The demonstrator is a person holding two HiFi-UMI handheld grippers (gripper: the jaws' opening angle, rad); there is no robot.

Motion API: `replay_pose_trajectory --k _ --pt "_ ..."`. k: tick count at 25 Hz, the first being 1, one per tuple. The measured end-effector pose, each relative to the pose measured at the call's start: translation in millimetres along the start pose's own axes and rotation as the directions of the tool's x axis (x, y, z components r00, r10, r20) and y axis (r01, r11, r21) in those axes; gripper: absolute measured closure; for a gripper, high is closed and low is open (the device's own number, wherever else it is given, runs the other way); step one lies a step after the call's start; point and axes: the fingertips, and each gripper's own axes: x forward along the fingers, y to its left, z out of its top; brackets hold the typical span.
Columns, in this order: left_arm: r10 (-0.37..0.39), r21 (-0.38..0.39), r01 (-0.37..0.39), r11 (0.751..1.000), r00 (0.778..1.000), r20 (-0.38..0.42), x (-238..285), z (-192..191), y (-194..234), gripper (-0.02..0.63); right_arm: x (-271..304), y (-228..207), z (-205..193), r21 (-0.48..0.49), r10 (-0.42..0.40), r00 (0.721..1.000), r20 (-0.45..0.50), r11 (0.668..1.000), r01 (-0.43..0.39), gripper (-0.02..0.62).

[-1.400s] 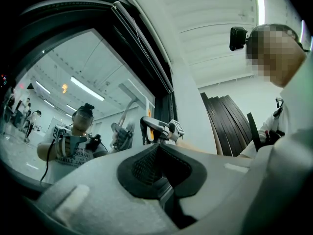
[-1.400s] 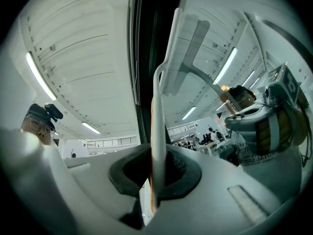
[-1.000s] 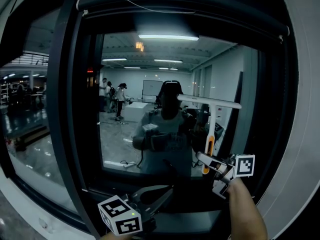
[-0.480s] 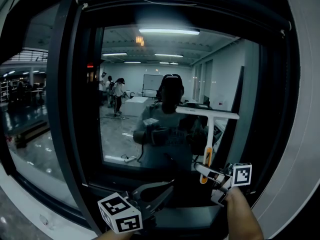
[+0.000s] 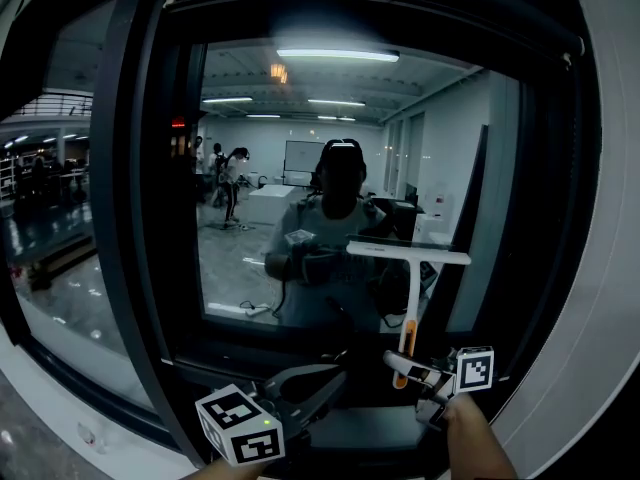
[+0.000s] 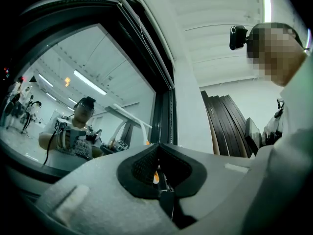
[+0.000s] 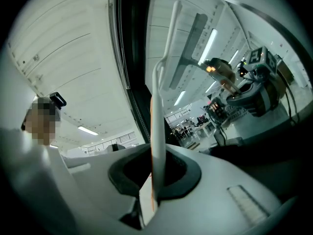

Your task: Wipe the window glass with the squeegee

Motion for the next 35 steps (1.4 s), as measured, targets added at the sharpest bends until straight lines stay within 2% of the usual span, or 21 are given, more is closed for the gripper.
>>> replay_pose_trajectory --k 17,20,35 --pt "0.009 -0.048 -0.01 0.999 1.0 -0.018 -5.8 -16.8 2.0 0.609 -23.3 -18.4 -63.0 0.102 -0.067 0.996 -0.052 0.992 0.072 0.569" --pt "0.011 -0.058 -0.012 0.998 1.0 -0.021 -5.6 -21.2 1.7 0.609 -25.4 -16.4 -74.4 0.125 -0.054 0.997 -0.055 0.99 0.06 0.569" --pt "0.012 -0.107 -0.017 0.994 0.999 -0.052 -1.4 -46.6 7.6 0.609 -41.3 -34.8 -130.2 0.207 -0.091 0.992 -0.083 0.972 0.107 0.569"
